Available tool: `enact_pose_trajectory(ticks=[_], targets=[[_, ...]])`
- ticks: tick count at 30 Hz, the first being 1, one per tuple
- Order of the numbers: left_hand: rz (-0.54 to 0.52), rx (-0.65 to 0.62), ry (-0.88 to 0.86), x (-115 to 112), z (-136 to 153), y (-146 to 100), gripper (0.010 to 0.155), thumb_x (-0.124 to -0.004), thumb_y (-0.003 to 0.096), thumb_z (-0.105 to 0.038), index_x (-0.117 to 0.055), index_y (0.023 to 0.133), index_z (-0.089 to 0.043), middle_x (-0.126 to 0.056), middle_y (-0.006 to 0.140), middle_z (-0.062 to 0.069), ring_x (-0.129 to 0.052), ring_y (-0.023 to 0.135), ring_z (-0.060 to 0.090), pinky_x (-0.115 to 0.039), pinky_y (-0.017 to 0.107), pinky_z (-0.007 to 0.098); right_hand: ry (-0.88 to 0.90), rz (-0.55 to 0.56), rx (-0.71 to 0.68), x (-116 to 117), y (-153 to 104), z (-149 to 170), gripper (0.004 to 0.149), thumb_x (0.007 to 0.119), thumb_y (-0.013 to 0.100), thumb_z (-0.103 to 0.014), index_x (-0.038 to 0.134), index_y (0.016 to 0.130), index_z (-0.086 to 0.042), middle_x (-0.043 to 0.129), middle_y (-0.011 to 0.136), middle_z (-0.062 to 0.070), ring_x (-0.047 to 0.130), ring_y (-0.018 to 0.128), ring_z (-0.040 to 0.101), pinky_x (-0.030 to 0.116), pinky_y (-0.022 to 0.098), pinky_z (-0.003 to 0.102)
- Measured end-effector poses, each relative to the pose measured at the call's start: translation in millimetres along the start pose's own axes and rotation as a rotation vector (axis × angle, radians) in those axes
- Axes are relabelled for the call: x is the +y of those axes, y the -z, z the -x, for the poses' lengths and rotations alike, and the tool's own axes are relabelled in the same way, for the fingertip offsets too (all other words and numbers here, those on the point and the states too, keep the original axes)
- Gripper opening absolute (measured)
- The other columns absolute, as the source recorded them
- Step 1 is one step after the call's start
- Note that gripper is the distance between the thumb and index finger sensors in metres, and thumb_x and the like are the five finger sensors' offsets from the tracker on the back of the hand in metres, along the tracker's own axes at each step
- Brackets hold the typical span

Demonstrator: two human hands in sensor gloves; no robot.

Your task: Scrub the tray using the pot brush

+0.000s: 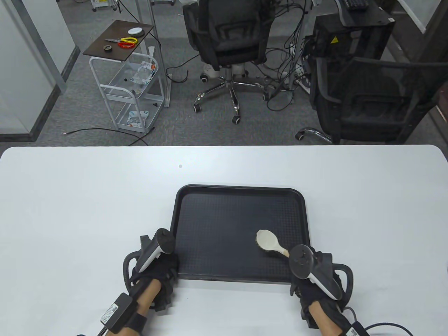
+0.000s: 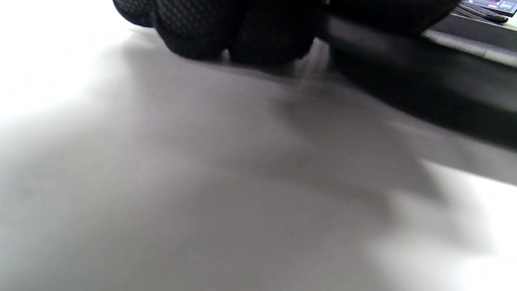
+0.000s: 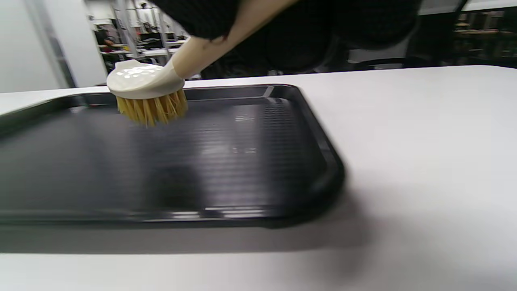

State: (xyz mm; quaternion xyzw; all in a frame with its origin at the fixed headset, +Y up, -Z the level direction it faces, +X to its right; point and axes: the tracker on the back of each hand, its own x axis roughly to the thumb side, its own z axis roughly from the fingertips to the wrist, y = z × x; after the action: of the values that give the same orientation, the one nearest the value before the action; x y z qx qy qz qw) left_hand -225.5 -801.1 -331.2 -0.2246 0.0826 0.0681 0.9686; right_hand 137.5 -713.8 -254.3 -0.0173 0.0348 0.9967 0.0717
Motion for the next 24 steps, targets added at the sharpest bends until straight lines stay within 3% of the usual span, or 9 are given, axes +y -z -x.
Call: enact_pose_trajectory(ticks=[6, 12, 19, 24], targets=[[0.005, -0.004, -0.006, 0.0, 0.4, 0.2, 0.077, -0.07, 0.0461, -0.051, -0.037, 0.106, -0.016, -0.079, 0.061, 0.0, -0.08, 0.057, 0.021, -0.053, 0.07, 0.051, 0.024, -0.044, -0.143, 23.8, 7.6, -71.8, 0.051, 0.078, 0.048, -0.026, 0.07, 0.099, -0.031, 0.074, 0.096, 0.009, 0.088, 0.072, 0.027, 0.079, 0.051, 0.046], [0.006, -0.005, -0.006, 0.1, 0.5, 0.2, 0.077, -0.07, 0.046, -0.051, -0.037, 0.106, -0.016, -0.079, 0.061, 0.0, -0.08, 0.057, 0.021, -0.053, 0.07, 0.051, 0.003, -0.08, -0.21, 46.1, 9.5, -110.3, 0.051, 0.077, 0.048, -0.026, 0.07, 0.099, -0.031, 0.074, 0.097, 0.008, 0.088, 0.072, 0.026, 0.079, 0.051, 0.046], [0.008, -0.004, -0.005, 0.3, 0.6, 0.3, 0.077, -0.071, 0.0461, -0.051, -0.037, 0.106, -0.016, -0.079, 0.061, 0.0, -0.08, 0.057, 0.021, -0.053, 0.07, 0.052, 0.027, -0.084, -0.208, 52.7, 2.3, -96.8, 0.051, 0.077, 0.048, -0.026, 0.07, 0.098, -0.032, 0.074, 0.096, 0.008, 0.088, 0.072, 0.026, 0.08, 0.051, 0.045], [0.006, -0.004, -0.004, 0.3, 0.6, 0.1, 0.077, -0.071, 0.0461, -0.051, -0.037, 0.106, -0.016, -0.079, 0.061, 0.0, -0.08, 0.057, 0.021, -0.054, 0.07, 0.051, 0.033, -0.107, -0.128, 44.3, -7.0, -45.9, 0.051, 0.078, 0.048, -0.025, 0.071, 0.098, -0.032, 0.074, 0.096, 0.009, 0.088, 0.072, 0.027, 0.08, 0.051, 0.047]])
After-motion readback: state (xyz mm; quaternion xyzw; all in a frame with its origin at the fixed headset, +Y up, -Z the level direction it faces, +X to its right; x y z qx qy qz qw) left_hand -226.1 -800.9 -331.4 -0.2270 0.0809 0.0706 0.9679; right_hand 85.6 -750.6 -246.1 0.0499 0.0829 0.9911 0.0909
